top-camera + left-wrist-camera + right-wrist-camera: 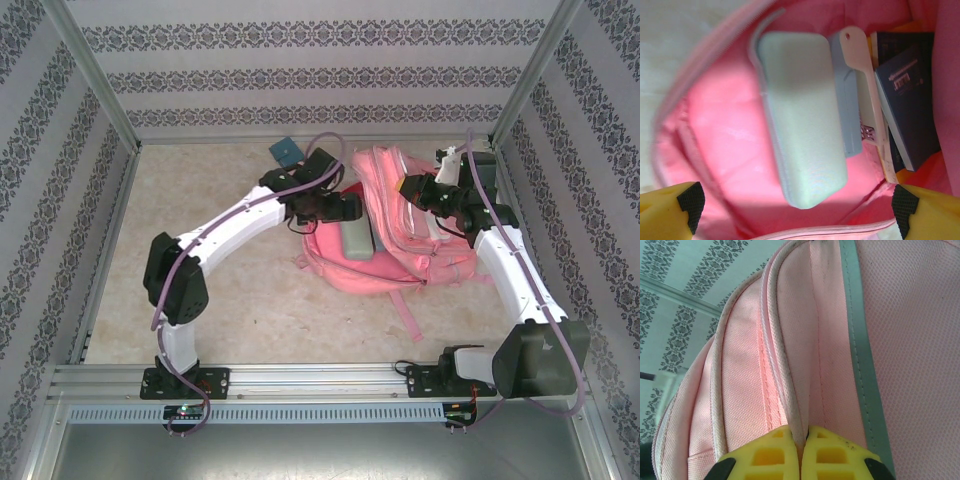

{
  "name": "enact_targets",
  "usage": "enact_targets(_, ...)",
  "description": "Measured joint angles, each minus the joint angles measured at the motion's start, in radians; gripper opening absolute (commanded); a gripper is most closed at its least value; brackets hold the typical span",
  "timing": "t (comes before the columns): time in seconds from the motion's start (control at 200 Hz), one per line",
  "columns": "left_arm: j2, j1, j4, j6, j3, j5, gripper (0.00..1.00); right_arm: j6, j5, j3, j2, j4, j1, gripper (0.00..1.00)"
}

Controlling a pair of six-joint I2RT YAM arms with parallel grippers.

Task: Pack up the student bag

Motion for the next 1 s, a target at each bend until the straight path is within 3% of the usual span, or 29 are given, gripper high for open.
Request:
enact_targets(0.39, -0.016, 0.212, 0.004, 0.171, -0.044, -0.025, 0.94, 0.0, -0.011, 0.0, 0.01, 0.0, 0.0, 0.0)
enact_targets(0.784, 0.235, 0.32, 0.058, 0.292, 0.092, -0.05, 0.96, 0.0, -0.01, 0.0, 0.01, -0.008, 0.002, 0.01)
enact_targets(0.999, 0.381, 0.372, 0.127, 0.3, 0.256, -0.021, 0.94, -0.004, 0.005, 0.014, 0.01, -0.036, 0.012, 0.0)
